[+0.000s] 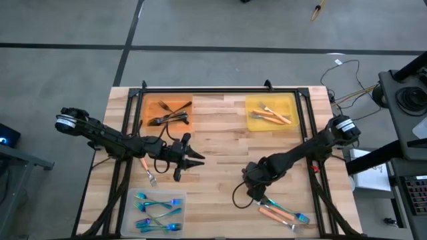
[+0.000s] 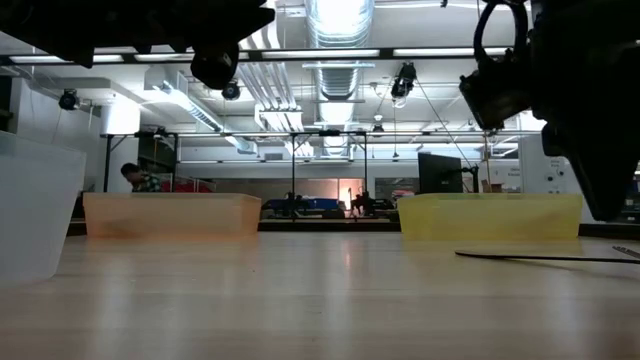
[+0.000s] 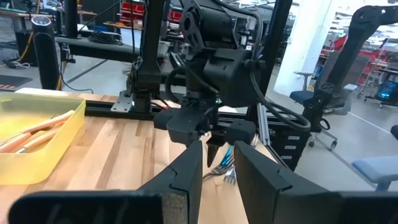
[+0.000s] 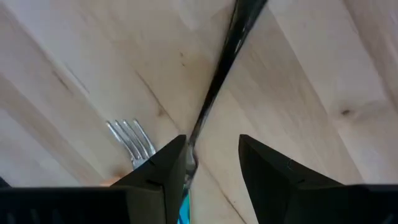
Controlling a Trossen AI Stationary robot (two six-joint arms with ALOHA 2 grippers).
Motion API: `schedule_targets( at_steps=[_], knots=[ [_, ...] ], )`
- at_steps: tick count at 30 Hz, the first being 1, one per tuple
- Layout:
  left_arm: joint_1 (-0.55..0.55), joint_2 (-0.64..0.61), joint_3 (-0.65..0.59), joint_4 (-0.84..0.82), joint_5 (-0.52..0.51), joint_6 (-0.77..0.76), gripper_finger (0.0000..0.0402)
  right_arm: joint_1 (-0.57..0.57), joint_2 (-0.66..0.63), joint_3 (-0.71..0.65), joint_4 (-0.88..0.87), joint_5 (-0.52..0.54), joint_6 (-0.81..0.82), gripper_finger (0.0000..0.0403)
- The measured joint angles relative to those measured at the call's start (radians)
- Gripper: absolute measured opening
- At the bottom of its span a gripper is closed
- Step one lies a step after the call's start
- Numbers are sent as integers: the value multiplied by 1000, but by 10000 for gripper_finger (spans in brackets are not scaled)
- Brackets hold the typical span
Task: Sort silverware by color (type)
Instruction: Put the black fork into the orange bin
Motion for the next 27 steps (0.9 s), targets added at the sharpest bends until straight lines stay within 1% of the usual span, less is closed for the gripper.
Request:
schedule_targets(
  at_steps=[6, 11, 16, 21, 27],
  knots=[
    [0, 0, 0, -2, 42, -18, 75, 0, 83, 4, -1, -11, 24, 137],
    [0, 0, 0, -5, 71, -43, 75, 0, 125, 18, 1, -32, -14, 137],
    [0, 0, 0, -5, 73, -48, 75, 0, 111, 15, -2, -22, -26, 137],
    [0, 0, 1, -5, 73, -48, 75, 2, 68, 12, -2, 4, 31, 137],
    [0, 0, 1, -13, 73, -48, 75, 15, 78, 12, 20, -1, 51, 137]
  ],
)
